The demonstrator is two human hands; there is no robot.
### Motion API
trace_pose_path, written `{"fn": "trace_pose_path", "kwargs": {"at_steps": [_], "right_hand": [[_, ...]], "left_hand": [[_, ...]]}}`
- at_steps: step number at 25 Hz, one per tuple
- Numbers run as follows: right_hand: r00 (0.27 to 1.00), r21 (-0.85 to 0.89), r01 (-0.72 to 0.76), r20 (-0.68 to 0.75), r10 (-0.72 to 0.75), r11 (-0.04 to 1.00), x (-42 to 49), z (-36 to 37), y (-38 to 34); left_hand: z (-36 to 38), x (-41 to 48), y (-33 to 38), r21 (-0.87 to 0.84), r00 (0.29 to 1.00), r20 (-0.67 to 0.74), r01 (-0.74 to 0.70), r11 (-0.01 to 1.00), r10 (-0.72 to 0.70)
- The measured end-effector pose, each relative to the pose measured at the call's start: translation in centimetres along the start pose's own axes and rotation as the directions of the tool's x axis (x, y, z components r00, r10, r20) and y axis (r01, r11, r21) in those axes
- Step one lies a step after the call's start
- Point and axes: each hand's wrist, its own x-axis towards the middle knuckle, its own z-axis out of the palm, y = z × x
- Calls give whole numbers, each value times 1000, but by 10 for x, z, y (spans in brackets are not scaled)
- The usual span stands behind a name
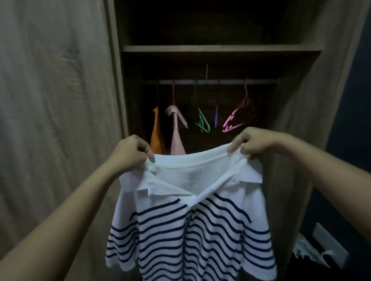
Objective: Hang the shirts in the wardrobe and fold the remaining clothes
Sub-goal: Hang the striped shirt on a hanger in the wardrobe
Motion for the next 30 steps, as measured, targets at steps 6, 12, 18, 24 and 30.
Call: {"fn": "trace_pose_path", "kwargs": {"at_steps": [6, 12, 18, 24, 30], "right_hand": [[997, -33, 78, 17, -78, 996, 14, -23, 2], [994, -143, 114, 22, -112, 983, 35, -35, 29], [987, -148, 139, -59, -149, 979, 60, -52, 68], [983, -155, 151, -84, -166, 976, 79, -41, 97], [960, -210, 193, -160, -228, 958, 81, -27, 84]], "left_hand": [[57, 57, 56, -96, 982, -189, -44, 994, 25], [115, 159, 93, -252, 980, -143, 99, 963, -138], [162, 243, 109, -507, 921, -72, 297, 809, -384], [165, 286, 97, -564, 909, -118, 270, 781, -399], [135, 266, 107, -478, 885, -305, 177, 860, -352]]}}
